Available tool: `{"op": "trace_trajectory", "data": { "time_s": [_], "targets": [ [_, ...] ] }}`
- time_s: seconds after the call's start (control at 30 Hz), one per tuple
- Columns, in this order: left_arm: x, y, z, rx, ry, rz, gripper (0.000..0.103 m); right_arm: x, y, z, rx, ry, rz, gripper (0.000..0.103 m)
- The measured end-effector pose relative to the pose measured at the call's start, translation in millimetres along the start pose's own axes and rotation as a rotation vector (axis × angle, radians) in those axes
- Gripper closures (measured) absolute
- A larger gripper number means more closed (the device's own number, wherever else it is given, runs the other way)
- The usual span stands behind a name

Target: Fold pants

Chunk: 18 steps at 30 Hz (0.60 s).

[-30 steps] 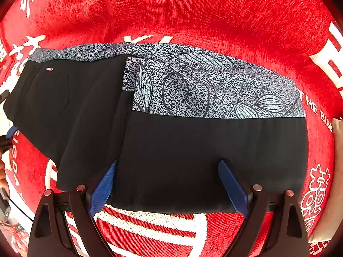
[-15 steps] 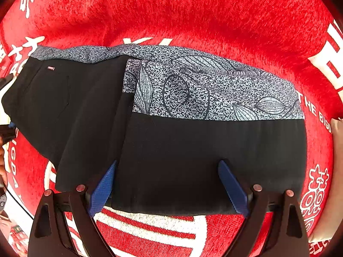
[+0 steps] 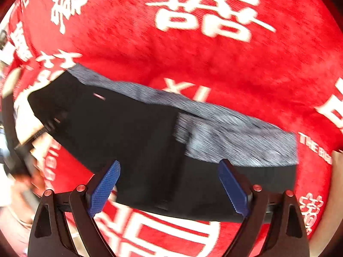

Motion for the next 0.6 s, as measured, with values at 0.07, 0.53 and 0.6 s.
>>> {"op": "trace_trajectory", "data": {
  "time_s": [0.07,0.53,0.6],
  "targets": [
    [-13.6,5.0,10.7,-0.048,-0.027,-0.095,0.079,11.0,-25.4,1.3,0.005,-0.084,-0.012,0.009],
    [-72.5,28.6,41.7,-0.184,-0.066,-0.365,0.079,151.4,-174.1,-7.5,0.243,-0.326,0.258,0.003],
    [-74.1,31.0,47.9,-0.191,-0.064,-0.373,0.079,163.9,-177.8,-18.6,0.299,-0.243,0.318,0.003]
  ]
}}
Point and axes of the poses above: each gripper's, at about its wrist camera, not at the fingertips, and z roughly against the way its jaws point, x to its left, y to its underside, the point moved 5 cm from there along -z, roughly the way its jaws point, and after that the axes turned 14 degrees about z, right-handed, at the moved point
